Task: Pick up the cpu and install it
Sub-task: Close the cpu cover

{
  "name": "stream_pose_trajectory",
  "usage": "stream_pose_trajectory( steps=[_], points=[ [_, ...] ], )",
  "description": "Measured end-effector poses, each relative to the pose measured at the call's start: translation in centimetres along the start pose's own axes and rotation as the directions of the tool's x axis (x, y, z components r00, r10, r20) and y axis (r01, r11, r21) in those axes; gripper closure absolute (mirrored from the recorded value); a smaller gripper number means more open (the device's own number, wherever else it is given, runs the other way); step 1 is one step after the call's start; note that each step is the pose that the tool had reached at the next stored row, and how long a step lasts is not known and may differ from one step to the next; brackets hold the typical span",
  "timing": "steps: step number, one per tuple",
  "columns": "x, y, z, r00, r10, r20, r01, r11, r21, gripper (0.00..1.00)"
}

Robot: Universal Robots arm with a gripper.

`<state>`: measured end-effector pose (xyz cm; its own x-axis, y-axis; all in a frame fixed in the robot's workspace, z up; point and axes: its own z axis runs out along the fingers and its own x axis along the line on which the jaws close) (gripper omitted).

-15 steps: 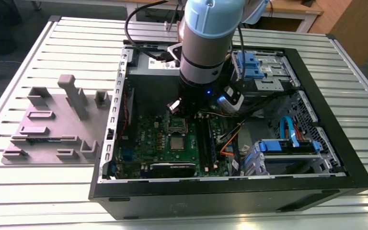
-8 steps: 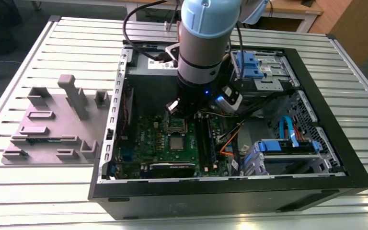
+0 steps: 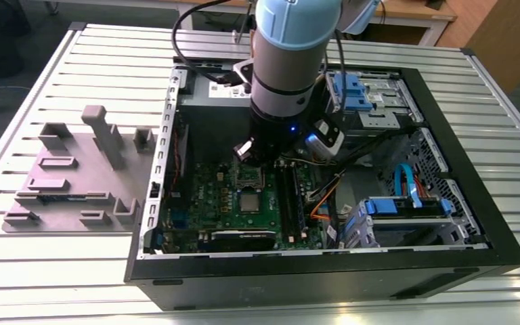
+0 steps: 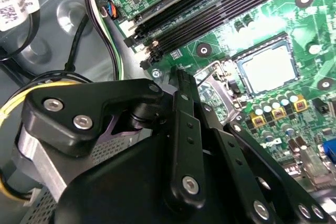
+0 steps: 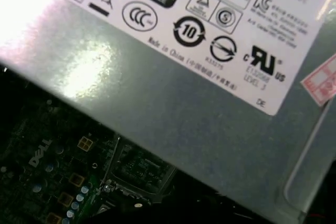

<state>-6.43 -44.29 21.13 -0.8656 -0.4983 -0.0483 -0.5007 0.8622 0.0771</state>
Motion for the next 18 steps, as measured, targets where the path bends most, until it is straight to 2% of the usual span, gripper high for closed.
stream_pose_trajectory(
  steps=[11,18],
  points=[
    [0.4,-0.71,-1.87,1.0,0.0,-0.0001,0.0,1.0,0.0,0.89],
    [0.93,-1.62,-2.41,1.0,0.0,0.0,0.0,1.0,0.0,0.89]
  ],
)
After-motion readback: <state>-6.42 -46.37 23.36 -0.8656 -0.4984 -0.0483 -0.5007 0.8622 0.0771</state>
